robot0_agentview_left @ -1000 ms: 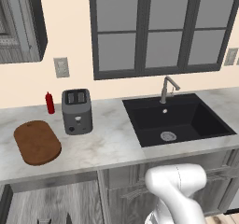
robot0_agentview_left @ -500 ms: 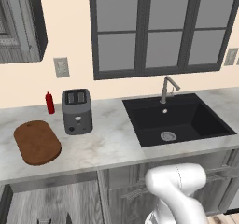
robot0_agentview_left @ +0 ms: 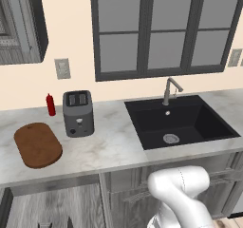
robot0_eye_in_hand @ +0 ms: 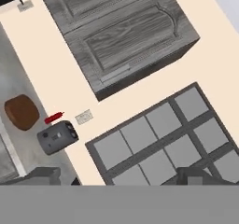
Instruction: Open the drawer on the left and place the cutting tools on the cutting board.
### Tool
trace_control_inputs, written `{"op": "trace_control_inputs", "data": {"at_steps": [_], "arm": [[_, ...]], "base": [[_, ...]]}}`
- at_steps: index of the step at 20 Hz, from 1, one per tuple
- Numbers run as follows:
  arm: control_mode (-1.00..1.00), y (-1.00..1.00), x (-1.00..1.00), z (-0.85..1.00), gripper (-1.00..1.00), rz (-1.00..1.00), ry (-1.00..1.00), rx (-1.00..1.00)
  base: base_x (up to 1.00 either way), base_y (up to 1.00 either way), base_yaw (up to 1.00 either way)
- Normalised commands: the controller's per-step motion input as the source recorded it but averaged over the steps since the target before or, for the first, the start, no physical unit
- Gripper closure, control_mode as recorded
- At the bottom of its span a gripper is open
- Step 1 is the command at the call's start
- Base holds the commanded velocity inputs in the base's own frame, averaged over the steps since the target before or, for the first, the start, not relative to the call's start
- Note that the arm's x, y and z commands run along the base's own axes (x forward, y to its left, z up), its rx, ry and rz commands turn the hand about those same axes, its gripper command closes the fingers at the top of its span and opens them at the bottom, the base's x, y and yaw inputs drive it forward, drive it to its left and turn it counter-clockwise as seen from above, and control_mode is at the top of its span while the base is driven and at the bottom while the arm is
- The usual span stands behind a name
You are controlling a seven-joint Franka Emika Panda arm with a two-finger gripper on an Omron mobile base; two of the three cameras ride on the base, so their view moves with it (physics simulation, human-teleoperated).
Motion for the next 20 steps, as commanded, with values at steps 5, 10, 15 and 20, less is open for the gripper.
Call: {"op": "trace_control_inputs", "data": {"at_steps": [5,10,15,20], "arm": [[-1.00,-0.55,0.00,0.59,-1.00,0.00,0.00,0.20],[-1.00,-0.43,0.00,0.47,-1.00,0.00,0.00,0.22],[-1.00,-0.37,-0.02,0.43,-1.00,0.00,0.00,0.24],[-1.00,-0.34,-0.03,0.28,-1.00,0.00,0.06,0.22]], "base": [[0.00,0.00,0.00],[0.00,0.00,0.00],[0.00,0.00,0.00],[0.00,0.00,0.00]]}}
